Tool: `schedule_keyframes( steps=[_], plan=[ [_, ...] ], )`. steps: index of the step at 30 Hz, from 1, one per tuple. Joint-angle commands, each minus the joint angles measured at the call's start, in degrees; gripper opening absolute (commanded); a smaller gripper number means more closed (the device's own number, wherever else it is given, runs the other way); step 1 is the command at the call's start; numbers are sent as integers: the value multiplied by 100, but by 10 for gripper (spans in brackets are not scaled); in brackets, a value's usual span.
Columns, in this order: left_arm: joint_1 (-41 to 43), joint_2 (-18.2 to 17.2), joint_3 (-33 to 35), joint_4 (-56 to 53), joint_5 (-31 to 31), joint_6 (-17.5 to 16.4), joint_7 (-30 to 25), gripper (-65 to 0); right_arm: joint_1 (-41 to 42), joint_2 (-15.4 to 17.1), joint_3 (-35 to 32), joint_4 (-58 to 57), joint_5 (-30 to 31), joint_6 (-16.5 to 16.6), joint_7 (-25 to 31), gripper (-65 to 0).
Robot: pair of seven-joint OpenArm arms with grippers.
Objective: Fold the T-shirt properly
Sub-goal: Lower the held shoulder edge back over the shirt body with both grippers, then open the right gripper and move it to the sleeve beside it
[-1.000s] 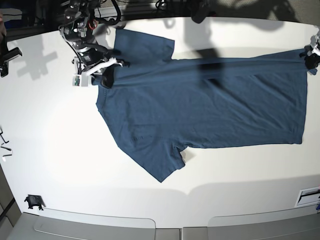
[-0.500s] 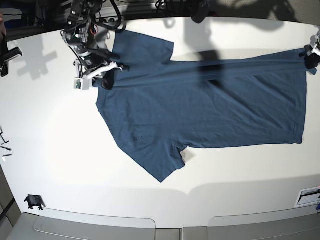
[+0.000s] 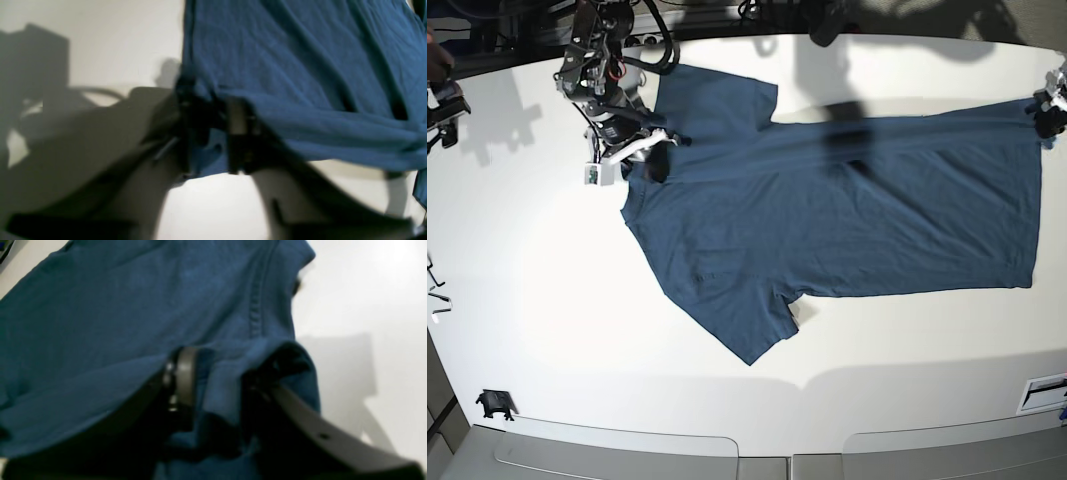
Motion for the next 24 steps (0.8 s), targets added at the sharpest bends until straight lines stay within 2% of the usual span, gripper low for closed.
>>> schedule_keyframes(
  steps=[1,3,6,10,18,24],
  plan=[
    [0,-164,-74,76,-131,-4,-136,-449,44,44,15,111,57,35,50,-454],
    [0,-177,-79,76,-197,-26,-133,-425,44,44,15,188,59,37,42,-454],
    [-2,-197,-83,87,-389,-197,-131,-425,42,44,15,413,57,37,-50,-454],
    [26,-192,-227,326,-422,-313,-37,-425,42,46,26,874,50,37,-540,-454],
    [48,-195,-999,997,-420,-321,352,-425,-105,46,275,1784,13,37,-1145,-454],
    [63,-313,-1569,1244,-422,-315,382,-425,-813,46,643,2409,63,35,-1185,-454]
  ],
)
